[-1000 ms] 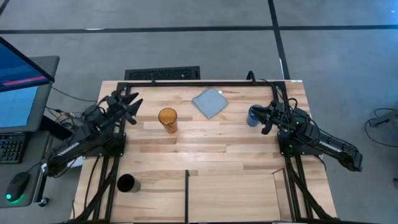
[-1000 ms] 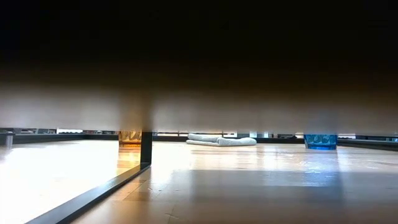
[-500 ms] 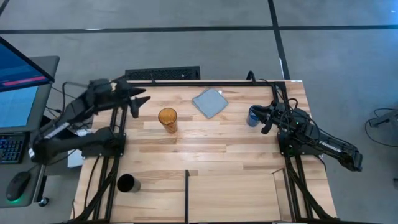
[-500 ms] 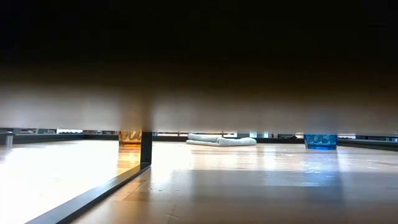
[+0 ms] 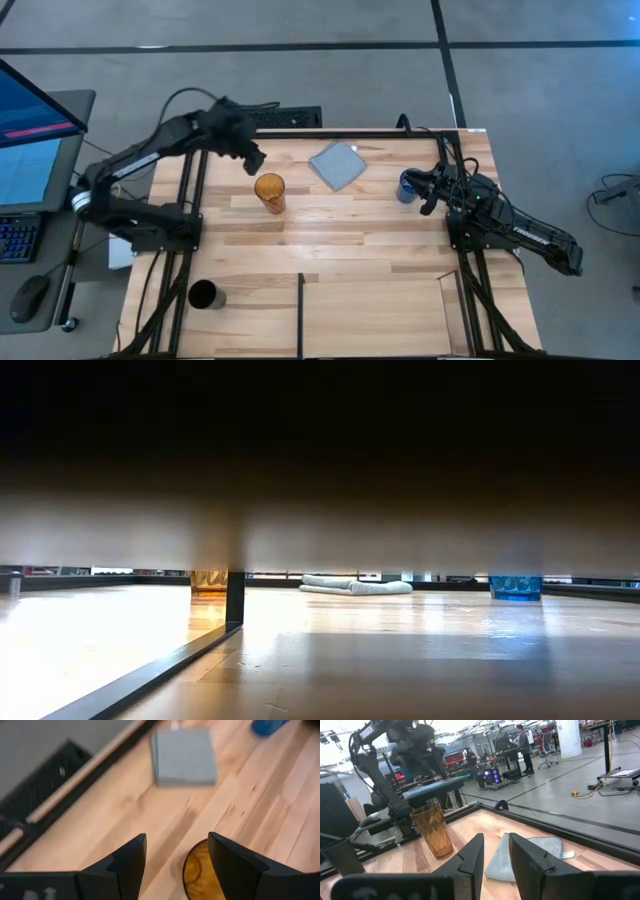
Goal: Stack small to large cups/mugs on shelf
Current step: Put the brown cup on the shelf
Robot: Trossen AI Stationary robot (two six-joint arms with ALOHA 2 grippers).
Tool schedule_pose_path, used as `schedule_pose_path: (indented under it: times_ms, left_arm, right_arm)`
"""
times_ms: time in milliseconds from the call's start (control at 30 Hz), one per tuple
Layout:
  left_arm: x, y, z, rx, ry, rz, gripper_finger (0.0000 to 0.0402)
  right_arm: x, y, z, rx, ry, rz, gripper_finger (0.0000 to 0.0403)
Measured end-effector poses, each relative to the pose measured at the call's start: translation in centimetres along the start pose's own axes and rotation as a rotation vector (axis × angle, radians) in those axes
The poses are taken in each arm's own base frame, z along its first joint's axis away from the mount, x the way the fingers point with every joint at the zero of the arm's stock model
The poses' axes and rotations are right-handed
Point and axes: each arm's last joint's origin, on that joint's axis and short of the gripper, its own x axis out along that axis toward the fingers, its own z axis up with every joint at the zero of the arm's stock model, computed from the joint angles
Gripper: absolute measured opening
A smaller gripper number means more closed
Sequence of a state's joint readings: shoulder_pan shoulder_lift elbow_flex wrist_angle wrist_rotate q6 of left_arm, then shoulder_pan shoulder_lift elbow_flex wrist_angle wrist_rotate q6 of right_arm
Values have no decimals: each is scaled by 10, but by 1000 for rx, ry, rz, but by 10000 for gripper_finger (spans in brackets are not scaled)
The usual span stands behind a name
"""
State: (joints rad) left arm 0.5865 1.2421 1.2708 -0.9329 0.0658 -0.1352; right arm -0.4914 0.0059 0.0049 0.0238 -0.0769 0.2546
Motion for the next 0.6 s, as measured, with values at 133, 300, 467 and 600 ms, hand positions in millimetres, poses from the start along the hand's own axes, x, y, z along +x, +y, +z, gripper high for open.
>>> schedule_pose_path:
  times_ms: [133, 300, 467, 600]
  left_arm:
    - [23, -1, 7, -13, 155, 16, 203]
    - [50, -6, 6, 38, 377, 30, 203]
    - [73, -15, 0, 126, 523, 14, 203]
    - [85, -22, -2, 150, 562, 7, 203]
  right_arm:
    - [0, 0, 0, 0, 0, 0, 113]
    - [0, 0, 0, 0, 0, 0, 113]
    - [0, 0, 0, 0, 0, 0, 113]
    - [0, 0, 0, 0, 0, 0, 113]
